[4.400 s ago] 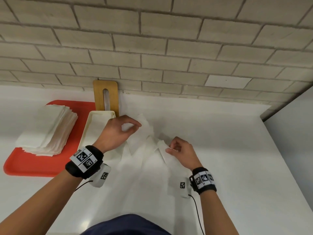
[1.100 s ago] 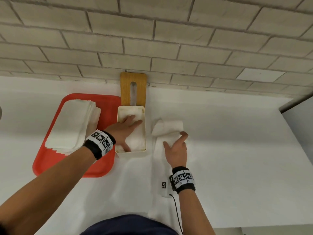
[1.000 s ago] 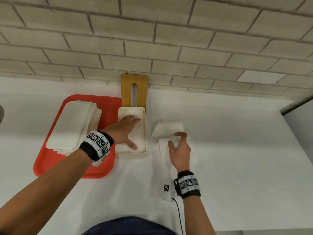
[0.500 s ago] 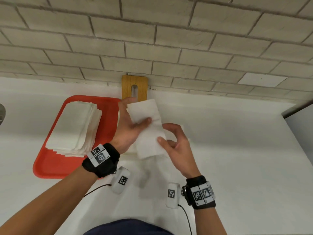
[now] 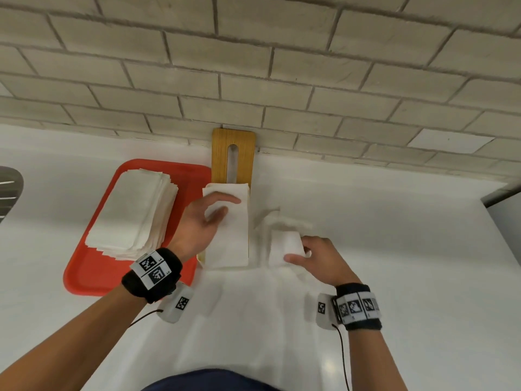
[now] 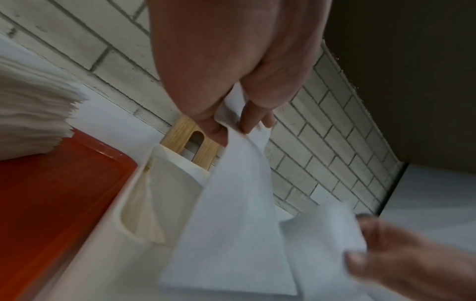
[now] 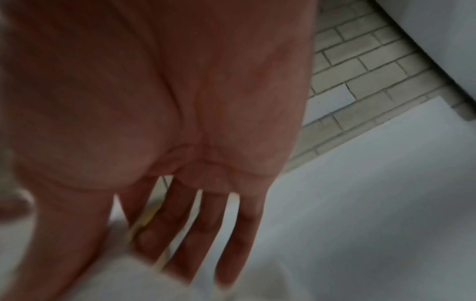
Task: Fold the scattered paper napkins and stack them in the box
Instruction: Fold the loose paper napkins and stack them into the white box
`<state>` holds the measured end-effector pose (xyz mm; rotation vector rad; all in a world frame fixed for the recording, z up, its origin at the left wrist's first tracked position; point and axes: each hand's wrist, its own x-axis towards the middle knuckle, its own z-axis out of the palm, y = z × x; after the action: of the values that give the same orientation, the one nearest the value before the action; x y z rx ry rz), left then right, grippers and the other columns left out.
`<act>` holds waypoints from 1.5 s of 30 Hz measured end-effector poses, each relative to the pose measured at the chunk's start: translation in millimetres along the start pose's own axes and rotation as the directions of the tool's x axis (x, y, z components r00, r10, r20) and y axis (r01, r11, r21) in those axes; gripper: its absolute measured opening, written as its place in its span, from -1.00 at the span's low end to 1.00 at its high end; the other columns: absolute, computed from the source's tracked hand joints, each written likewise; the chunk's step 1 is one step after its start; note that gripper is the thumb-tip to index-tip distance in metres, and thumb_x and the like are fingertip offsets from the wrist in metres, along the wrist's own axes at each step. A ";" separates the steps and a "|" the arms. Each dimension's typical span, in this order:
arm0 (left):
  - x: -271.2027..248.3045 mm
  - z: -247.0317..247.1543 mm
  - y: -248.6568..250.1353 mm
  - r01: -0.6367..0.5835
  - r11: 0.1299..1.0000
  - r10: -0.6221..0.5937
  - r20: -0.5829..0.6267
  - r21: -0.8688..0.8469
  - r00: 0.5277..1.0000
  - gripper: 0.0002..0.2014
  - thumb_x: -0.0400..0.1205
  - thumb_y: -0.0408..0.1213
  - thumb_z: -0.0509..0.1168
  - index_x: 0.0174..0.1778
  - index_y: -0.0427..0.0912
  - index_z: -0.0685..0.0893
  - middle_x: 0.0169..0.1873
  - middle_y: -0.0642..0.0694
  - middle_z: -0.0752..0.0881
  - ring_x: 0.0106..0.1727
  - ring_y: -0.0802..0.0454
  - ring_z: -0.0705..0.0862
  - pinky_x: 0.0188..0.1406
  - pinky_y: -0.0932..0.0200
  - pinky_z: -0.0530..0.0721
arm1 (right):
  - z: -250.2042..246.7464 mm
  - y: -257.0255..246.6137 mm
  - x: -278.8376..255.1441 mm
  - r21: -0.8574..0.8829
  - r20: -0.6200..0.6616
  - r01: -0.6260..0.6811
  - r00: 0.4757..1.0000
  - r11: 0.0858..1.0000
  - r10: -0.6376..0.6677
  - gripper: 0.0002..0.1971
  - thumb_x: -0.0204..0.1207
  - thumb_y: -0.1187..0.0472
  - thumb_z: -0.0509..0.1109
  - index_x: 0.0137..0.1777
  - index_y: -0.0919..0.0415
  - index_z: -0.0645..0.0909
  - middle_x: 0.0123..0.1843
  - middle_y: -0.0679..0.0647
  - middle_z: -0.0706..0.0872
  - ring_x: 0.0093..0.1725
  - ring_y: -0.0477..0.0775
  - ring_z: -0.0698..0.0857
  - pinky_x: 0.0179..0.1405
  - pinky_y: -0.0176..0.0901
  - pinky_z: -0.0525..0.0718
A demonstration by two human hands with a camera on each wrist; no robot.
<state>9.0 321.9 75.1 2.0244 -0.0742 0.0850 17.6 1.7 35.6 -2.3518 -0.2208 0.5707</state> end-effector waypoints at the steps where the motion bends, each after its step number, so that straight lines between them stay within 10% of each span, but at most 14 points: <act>1: 0.3 1.6 1.0 -0.002 1.000 0.002 0.001 -0.009 1.000 -0.67 0.84 -0.41 0.30 0.25 0.15 0.80 0.30 0.25 0.80 0.24 0.15 0.78 0.35 0.15 0.62 | -6.6 -16.7 -10.7 0.065 0.022 0.042 0.999 0.997 -0.043 -0.64 0.59 -0.20 0.62 0.05 0.11 0.84 -0.01 -0.08 0.91 0.02 -0.03 0.87 0.16 0.10 0.82; 7: -3.9 20.6 32.4 0.042 0.970 -0.024 0.075 -0.241 0.997 -0.69 0.94 -0.16 0.13 0.23 0.06 0.82 0.24 0.08 0.86 0.35 0.09 0.79 0.41 -0.03 0.70 | -28.3 -105.9 -44.8 0.544 -0.045 0.275 0.953 0.793 -0.299 -0.72 0.69 0.27 0.56 0.37 0.22 0.81 0.28 0.00 0.91 0.31 0.02 0.87 0.33 -0.14 0.77; 12: -10.3 24.0 49.2 0.355 0.654 -0.207 0.294 -0.668 0.933 -0.21 0.73 0.42 -0.11 0.48 -0.07 0.73 0.35 -0.25 0.83 0.39 -0.25 0.81 0.37 -0.21 0.80 | -7.1 -119.5 -15.3 0.443 -0.174 0.286 0.957 0.850 -0.232 -0.62 0.70 0.08 0.60 0.49 0.03 0.71 0.28 -0.14 0.89 0.27 -0.09 0.86 0.35 0.11 0.82; 16: -9.7 23.3 38.5 0.233 0.854 -0.207 0.108 -0.466 0.972 -0.52 0.82 0.18 0.23 0.42 -0.08 0.78 0.23 -0.09 0.89 0.32 -0.18 0.85 0.26 -0.10 0.82 | 9.0 -119.9 -1.7 0.375 -0.280 0.279 0.943 0.884 -0.179 -0.45 0.57 -0.11 0.68 0.47 -0.12 0.54 -0.03 -0.09 0.91 -0.08 -0.15 0.87 -0.03 -0.20 0.82; 21: -11.5 17.3 24.6 0.190 0.925 -0.241 -0.123 -0.328 0.963 -0.76 0.74 0.02 0.43 0.09 -0.06 0.86 -0.03 0.02 0.94 0.02 0.06 0.92 0.06 -0.04 0.89 | 6.8 -42.6 47.9 0.316 -0.559 -0.081 0.789 0.945 0.254 -0.56 0.69 -0.29 0.44 0.30 0.05 0.56 0.11 0.03 0.85 0.15 0.11 0.86 0.14 -0.06 0.72; 24: -14.3 12.6 23.6 0.196 0.914 -0.265 -0.159 -0.355 0.951 -0.72 0.67 0.03 0.49 0.03 -0.12 0.88 -0.05 -0.01 0.94 0.01 0.04 0.92 0.03 0.00 0.89 | 13.1 18.6 77.8 0.291 -0.390 -0.481 0.730 0.827 0.562 -0.13 0.59 -0.54 0.30 0.60 0.17 0.45 0.52 0.28 0.62 0.54 0.44 0.61 0.53 0.27 0.57; 26: -14.4 10.7 24.7 0.199 0.914 -0.268 -0.160 -0.352 0.950 -0.74 0.66 -0.01 0.52 0.04 -0.14 0.89 -0.05 0.00 0.94 0.01 0.05 0.92 -0.01 0.06 0.88 | 17.3 36.4 87.1 0.267 -0.301 -0.522 0.753 0.810 0.584 -0.17 0.54 -0.56 0.36 0.51 0.14 0.61 0.44 0.20 0.74 0.50 0.39 0.65 0.52 0.24 0.60; 33: -11.8 9.1 29.2 0.122 0.955 -0.179 -0.199 -0.270 0.963 -0.71 0.78 -0.07 0.42 0.42 0.05 0.68 0.13 0.13 0.87 0.14 0.31 0.82 0.11 0.27 0.83 | -2.3 -3.7 54.0 0.318 -0.596 0.111 0.796 0.942 0.107 -0.81 0.68 0.05 0.60 0.00 0.05 0.64 -0.20 -0.21 0.75 -0.12 -0.24 0.75 0.05 -0.20 0.68; 39: -8.1 14.9 29.3 0.112 0.969 -0.155 -0.185 -0.222 0.970 -0.38 0.87 -0.09 0.25 0.84 -0.05 0.19 0.57 0.19 0.47 0.35 0.68 0.54 0.19 0.73 0.50 | -17.4 -55.0 6.7 0.144 -0.571 0.336 0.796 0.931 -0.199 -0.90 0.72 0.15 0.56 0.07 0.02 0.67 0.14 -0.19 0.85 0.22 -0.20 0.80 0.22 -0.27 0.71; 45: -10.2 22.7 33.6 0.175 0.897 -0.245 -0.128 -0.406 0.961 -0.58 0.87 -0.08 0.28 0.63 -0.10 0.46 0.27 0.13 0.78 0.25 0.32 0.79 0.25 0.18 0.82 | -25.1 -101.4 -38.4 0.486 -0.525 0.513 0.819 0.707 -0.233 -0.69 0.68 0.39 0.40 -0.17 0.04 0.41 -0.32 -0.20 0.41 -0.31 -0.08 0.40 -0.23 -0.18 0.41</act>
<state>-3.6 287.0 94.2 1.6040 0.2268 0.1031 -5.1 50.2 133.2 -1.6532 -0.2667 -0.1017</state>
